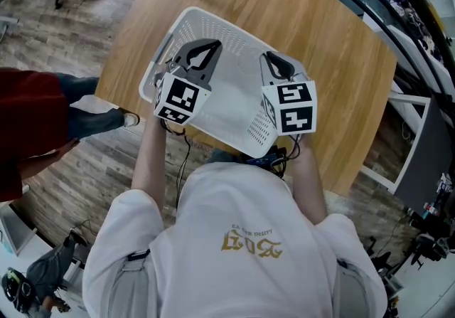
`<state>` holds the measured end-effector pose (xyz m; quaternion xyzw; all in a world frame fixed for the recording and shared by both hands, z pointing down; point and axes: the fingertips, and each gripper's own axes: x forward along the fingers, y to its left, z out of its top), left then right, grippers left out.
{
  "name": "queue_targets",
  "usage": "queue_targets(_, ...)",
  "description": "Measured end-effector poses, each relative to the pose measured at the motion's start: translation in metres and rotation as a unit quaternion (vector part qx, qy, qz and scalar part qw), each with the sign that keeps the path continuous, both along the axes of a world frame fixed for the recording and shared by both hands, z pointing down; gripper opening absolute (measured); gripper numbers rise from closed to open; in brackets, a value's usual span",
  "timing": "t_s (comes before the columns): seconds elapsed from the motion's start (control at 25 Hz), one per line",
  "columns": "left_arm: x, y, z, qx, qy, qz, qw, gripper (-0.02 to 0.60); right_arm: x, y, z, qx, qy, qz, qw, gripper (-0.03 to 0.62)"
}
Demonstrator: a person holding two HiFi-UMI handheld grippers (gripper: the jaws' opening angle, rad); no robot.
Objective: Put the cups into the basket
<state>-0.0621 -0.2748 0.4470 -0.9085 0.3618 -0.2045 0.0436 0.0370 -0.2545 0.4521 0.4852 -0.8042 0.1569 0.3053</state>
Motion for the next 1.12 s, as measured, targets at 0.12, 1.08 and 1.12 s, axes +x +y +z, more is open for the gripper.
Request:
queue_targets(0.12, -0.003, -0.005, -0.013, -0.017, 0.050, -0.039, 0.9978, 0.008, 0.002, 0.002, -0.006, 0.019, -0.006, -0.001, 1.000, 0.023)
queue_targets(1.08, 0.002, 0.098, -0.091, 0.012, 0.121, -0.173, 0.9774, 0.008, 0.010, 0.070, -0.075, 0.159, -0.119, -0.025, 0.980, 0.011)
queue_targets(1.12, -0.002, 0.102, -0.095, 0.020, 0.121, -0.185, 0.9750, 0.008, 0.014, 0.073, -0.080, 0.168, -0.124, -0.023, 0.978, 0.011)
